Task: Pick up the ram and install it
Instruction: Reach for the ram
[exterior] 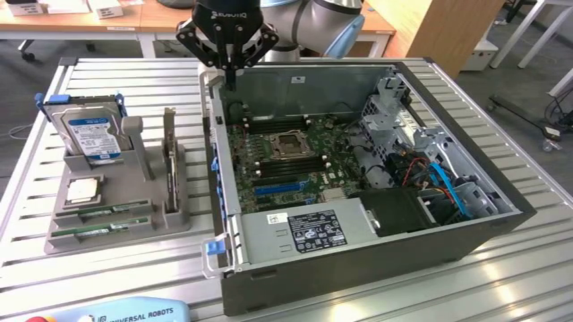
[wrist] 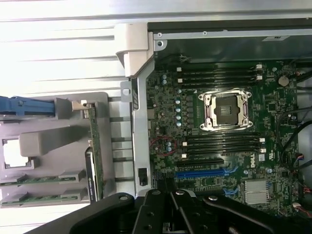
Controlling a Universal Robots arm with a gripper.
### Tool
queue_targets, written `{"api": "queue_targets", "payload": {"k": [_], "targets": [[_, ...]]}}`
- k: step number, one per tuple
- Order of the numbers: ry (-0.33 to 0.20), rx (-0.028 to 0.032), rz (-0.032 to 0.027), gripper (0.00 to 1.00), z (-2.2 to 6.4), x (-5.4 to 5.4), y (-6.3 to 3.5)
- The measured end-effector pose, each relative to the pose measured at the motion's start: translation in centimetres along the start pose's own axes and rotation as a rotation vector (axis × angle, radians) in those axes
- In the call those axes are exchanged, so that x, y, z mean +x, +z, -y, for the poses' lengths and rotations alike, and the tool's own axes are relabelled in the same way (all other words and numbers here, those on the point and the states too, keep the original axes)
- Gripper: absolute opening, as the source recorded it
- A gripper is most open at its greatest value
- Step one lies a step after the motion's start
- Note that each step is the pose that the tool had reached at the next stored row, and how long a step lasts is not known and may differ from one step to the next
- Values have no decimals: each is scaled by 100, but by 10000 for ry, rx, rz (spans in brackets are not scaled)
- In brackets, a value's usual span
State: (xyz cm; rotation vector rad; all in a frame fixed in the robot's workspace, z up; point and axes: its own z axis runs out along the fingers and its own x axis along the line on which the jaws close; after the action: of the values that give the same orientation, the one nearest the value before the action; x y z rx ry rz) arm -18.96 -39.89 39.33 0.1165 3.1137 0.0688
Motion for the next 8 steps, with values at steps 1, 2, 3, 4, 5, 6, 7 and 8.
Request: {"api": "queue_targets", "payload": {"k": [1,2,3,4,5,6,7,8], "targets": [[1,0,0,10,1,19,0],[1,0,0,10,3,39,-1],[1,0,0,10,4,61,-2],[2,0,0,10,6,85,-2],[1,0,0,10,8,110,-3],[1,0,0,10,10,136,-4],[0,0,0,10,12,165,-4],[0,0,0,10,14,192,-5]]}}
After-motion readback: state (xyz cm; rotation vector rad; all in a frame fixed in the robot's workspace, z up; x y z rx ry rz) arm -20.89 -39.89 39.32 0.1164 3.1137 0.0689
